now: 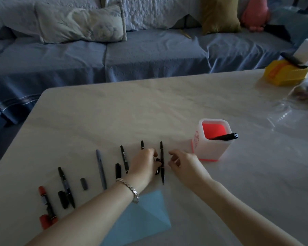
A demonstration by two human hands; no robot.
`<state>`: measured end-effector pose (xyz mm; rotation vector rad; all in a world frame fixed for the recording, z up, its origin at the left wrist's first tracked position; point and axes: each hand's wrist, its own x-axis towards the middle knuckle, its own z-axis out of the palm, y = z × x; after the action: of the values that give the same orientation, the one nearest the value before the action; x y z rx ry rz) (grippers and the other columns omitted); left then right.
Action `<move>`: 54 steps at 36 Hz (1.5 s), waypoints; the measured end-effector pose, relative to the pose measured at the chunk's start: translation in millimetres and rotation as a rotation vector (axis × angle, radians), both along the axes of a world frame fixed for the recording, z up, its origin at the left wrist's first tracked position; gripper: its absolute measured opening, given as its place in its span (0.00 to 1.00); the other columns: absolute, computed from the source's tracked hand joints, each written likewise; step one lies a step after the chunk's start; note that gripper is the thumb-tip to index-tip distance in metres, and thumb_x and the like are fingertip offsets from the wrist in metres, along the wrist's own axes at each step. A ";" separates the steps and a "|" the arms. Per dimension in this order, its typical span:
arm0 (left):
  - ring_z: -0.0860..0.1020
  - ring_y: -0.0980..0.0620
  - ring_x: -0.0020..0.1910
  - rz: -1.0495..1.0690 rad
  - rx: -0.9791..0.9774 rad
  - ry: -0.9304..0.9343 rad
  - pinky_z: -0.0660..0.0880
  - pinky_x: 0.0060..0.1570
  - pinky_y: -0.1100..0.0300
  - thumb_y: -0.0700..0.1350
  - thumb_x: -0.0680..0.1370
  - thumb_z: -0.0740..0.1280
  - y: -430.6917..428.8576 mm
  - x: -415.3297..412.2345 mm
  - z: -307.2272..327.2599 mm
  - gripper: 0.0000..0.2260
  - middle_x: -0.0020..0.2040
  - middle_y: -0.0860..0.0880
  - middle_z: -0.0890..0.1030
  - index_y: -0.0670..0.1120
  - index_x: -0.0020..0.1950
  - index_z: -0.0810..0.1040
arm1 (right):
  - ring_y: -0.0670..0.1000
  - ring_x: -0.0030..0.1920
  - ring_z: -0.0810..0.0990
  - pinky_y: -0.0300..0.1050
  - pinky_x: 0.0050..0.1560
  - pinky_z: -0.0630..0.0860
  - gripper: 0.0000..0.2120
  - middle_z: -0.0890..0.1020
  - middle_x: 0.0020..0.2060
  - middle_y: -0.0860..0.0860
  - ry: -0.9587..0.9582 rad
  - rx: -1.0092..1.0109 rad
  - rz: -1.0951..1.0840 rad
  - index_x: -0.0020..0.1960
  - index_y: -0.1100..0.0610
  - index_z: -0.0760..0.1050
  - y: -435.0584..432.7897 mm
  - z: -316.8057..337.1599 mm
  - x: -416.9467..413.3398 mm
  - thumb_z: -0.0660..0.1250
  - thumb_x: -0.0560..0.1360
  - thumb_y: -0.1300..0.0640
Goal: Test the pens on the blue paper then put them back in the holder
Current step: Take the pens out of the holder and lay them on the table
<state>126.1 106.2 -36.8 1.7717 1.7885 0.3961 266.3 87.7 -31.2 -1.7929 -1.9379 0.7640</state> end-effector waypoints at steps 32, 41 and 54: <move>0.81 0.57 0.39 0.097 -0.348 -0.879 0.76 0.38 0.62 0.53 0.80 0.55 -54.9 -4.0 80.1 0.16 0.39 0.52 0.83 0.46 0.48 0.78 | 0.45 0.42 0.74 0.27 0.49 0.70 0.08 0.79 0.40 0.59 0.020 0.939 -0.098 0.46 0.65 0.82 -55.1 76.3 19.7 0.70 0.70 0.61; 0.78 0.57 0.26 0.302 -0.291 -1.072 0.76 0.25 0.63 0.42 0.80 0.59 -82.7 -34.5 86.0 0.07 0.35 0.47 0.78 0.40 0.47 0.73 | 0.41 0.41 0.77 0.32 0.44 0.75 0.11 0.77 0.42 0.47 0.328 0.660 0.211 0.46 0.58 0.82 -77.9 36.8 -36.8 0.69 0.69 0.52; 0.77 0.62 0.53 -0.251 0.175 -0.225 0.75 0.53 0.62 0.52 0.81 0.54 -116.9 -55.6 72.6 0.16 0.57 0.58 0.79 0.64 0.68 0.63 | 0.45 0.19 0.59 0.35 0.20 0.56 0.19 0.64 0.18 0.47 1.001 -0.317 -0.223 0.27 0.56 0.65 -72.6 55.6 -77.3 0.69 0.73 0.57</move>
<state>70.5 -10.8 35.9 1.9572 1.3926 0.6356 189.1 15.1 24.5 -1.3041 -0.9780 1.5552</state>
